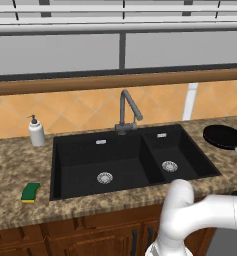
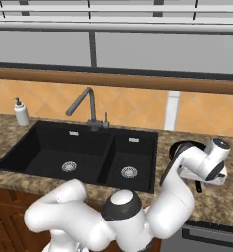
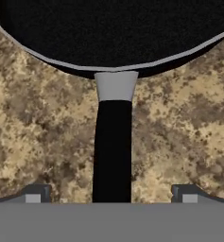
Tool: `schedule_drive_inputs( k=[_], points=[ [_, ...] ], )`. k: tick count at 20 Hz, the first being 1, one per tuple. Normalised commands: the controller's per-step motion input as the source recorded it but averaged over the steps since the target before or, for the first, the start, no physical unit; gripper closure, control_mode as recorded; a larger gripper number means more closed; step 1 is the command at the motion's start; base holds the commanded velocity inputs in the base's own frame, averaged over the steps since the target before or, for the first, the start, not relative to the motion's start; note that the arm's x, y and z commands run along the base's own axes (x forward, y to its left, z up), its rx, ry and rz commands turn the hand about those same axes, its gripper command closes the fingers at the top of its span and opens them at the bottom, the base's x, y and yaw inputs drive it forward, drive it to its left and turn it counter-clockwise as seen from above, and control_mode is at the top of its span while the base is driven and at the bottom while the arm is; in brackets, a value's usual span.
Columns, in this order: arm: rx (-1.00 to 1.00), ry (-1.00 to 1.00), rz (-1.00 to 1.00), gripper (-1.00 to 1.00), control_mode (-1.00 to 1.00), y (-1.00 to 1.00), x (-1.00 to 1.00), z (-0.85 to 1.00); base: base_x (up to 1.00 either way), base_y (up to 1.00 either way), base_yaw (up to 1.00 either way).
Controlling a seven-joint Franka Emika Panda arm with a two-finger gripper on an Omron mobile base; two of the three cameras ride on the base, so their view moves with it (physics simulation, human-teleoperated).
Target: Pick the pan and sponge and place them into the sink. Then turn on the water.
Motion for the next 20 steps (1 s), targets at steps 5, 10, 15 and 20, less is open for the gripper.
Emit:
schedule_drive_inputs(
  k=[5, 10, 15, 20],
  points=[
    [0.01, 0.00, 0.01, -1.00, -1.00, -0.20, 0.19, -0.22, 0.00, 0.00, 0.00],
    [0.00, -0.04, 0.01, 1.00, -1.00, 0.25, 0.00, -0.65, 0.00, 0.00, 0.00],
    [0.00, -0.04, 0.00, 1.00, -1.00, 0.53, 0.00, -0.66, 0.00, 0.00, 0.00],
    [0.00, -0.04, 0.00, 1.00, -1.00, 0.83, -0.50, -0.15, 0.00, 0.00, 0.00]
  ],
)
